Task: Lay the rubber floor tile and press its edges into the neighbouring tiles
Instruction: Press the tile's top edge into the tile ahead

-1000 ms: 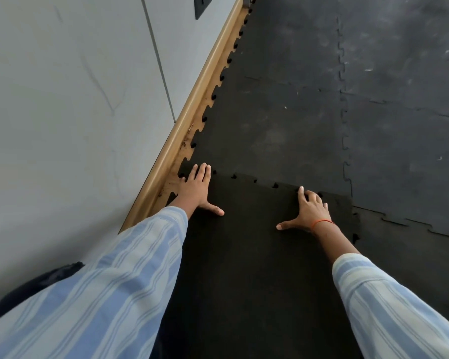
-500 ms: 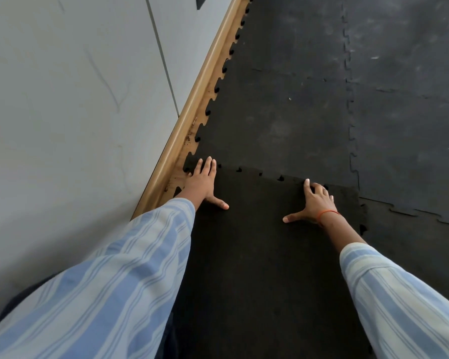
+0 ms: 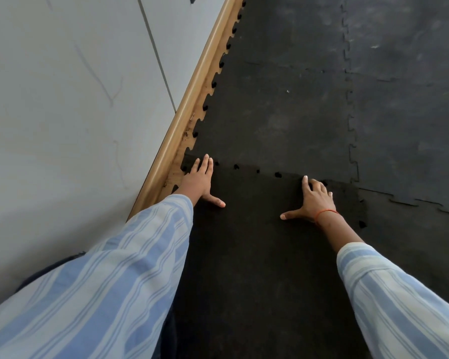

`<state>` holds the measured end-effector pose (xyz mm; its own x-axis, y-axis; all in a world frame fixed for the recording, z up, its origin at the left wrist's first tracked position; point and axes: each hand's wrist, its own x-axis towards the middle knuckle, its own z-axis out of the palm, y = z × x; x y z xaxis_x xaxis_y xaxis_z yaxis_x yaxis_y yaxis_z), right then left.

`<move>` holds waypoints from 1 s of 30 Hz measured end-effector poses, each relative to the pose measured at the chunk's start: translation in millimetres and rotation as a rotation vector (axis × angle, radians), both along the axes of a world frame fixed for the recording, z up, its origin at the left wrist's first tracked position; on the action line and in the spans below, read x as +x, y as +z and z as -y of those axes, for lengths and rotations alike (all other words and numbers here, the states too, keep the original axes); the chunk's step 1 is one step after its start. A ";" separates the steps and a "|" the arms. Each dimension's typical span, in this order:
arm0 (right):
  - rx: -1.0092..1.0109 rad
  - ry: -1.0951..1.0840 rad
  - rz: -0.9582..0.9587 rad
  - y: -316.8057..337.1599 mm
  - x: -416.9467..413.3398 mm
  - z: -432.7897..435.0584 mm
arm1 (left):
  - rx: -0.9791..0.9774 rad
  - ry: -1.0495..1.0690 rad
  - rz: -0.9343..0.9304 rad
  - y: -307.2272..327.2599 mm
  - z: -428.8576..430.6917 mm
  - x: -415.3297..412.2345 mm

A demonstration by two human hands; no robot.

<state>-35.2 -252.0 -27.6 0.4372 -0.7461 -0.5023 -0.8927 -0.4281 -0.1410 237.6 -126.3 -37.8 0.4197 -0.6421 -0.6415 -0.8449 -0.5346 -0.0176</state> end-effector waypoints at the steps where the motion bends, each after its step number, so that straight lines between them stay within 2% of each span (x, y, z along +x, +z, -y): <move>1: -0.002 0.001 -0.006 0.9 0.5 -1.8 | -0.001 -0.001 0.000 -0.8 -2.1 0.4; 13: -0.036 0.023 0.028 0.3 12.5 -8.4 | 0.009 -0.007 -0.022 -7.0 -7.4 7.4; 19: -0.011 -0.057 0.186 -7.4 7.3 -6.0 | -0.057 0.013 0.006 -8.5 -17.7 6.3; 21: -0.117 -0.155 0.257 -13.5 -12.5 -14.5 | -0.046 0.106 0.040 -9.2 -22.9 1.3; 23: -0.249 -0.370 0.217 -19.7 -37.1 -27.4 | -0.020 0.223 0.018 -9.7 -25.6 -2.8; 26: -0.171 -0.678 0.122 -21.0 -61.0 -37.9 | -0.037 0.303 -0.060 -11.6 -28.3 -4.5; 30: -0.146 -0.795 0.129 -15.7 -58.1 -35.6 | -0.163 0.313 -0.127 -17.1 -35.9 -1.9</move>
